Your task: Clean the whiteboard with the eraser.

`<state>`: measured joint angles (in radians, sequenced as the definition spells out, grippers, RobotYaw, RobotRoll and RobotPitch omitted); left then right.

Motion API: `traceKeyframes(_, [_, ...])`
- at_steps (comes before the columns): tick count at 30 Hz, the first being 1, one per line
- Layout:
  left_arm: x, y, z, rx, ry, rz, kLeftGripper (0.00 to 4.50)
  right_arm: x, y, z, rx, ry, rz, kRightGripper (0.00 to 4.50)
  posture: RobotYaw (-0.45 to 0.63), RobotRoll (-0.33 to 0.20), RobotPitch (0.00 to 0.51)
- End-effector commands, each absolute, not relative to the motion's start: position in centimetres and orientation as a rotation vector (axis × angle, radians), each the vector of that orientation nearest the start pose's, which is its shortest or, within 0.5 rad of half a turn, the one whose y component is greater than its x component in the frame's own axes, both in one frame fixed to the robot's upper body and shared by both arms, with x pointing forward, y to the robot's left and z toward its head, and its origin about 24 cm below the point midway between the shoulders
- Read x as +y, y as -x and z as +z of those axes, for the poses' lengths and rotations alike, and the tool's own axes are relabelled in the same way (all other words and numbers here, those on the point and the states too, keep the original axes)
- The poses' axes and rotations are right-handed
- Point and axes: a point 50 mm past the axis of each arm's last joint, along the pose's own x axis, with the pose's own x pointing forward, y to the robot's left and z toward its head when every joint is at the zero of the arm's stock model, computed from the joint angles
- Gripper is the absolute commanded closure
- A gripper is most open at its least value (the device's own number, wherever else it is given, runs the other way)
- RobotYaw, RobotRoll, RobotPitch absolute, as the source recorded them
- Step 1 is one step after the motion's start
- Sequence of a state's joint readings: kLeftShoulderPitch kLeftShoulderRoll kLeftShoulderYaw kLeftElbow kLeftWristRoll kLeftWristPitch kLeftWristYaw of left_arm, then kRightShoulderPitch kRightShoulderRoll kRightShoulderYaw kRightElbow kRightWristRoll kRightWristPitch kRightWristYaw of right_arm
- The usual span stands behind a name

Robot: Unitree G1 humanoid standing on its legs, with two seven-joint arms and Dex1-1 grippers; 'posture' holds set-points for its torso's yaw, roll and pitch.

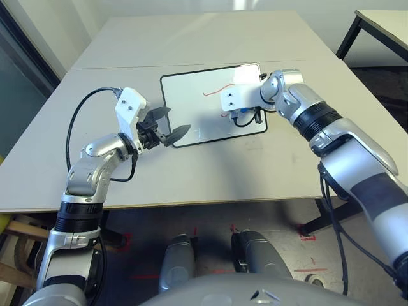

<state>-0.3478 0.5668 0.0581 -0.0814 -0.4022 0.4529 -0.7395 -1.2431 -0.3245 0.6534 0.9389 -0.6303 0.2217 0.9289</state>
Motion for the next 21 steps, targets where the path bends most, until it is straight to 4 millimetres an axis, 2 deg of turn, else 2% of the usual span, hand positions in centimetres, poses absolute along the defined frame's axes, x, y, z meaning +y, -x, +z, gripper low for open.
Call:
traceKeyframes(1, [19.9,-29.5,14.4,0.077,-0.165,-0.769,0.00,-11.5,-40.7,16.7,0.593,1.478,0.752,4.30,-0.05,0.000,0.053])
traceKeyframes(21, [19.9,-29.4,14.7,0.076,-0.166,-0.769,0.00,-10.0,-39.6,15.2,0.581,1.495,0.874,4.30,-0.04,0.000,0.060])
